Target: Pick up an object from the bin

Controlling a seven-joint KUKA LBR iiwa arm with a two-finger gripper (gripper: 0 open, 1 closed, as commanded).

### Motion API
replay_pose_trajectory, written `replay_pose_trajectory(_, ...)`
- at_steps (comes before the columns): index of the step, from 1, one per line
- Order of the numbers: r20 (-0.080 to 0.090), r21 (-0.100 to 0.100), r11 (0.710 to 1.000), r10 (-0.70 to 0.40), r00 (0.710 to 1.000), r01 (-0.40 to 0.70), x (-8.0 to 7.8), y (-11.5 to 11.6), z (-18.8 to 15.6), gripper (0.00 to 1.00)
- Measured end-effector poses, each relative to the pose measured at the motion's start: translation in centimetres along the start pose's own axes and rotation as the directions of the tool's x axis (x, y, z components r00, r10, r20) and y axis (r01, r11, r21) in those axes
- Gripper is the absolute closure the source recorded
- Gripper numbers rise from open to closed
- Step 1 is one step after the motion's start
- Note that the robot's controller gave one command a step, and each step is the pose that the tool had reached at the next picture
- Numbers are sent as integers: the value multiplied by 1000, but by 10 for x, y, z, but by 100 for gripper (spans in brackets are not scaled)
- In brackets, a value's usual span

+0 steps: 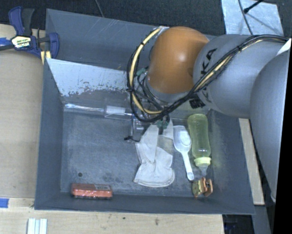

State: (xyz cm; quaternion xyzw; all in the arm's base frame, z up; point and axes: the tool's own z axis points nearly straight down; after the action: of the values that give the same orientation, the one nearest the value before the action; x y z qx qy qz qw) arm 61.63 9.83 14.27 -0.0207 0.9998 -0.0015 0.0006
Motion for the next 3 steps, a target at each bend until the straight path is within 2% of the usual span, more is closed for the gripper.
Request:
replay_pose_trajectory(1,5,-5,1000,-4,1000,4,-4,-12,-14,0)
replay_pose_trajectory(2,8,-3,1000,-12,1000,12,11,-73,38,0)
replay_pose_trajectory(3,-3,-3,999,34,999,-34,19,-112,74,0)
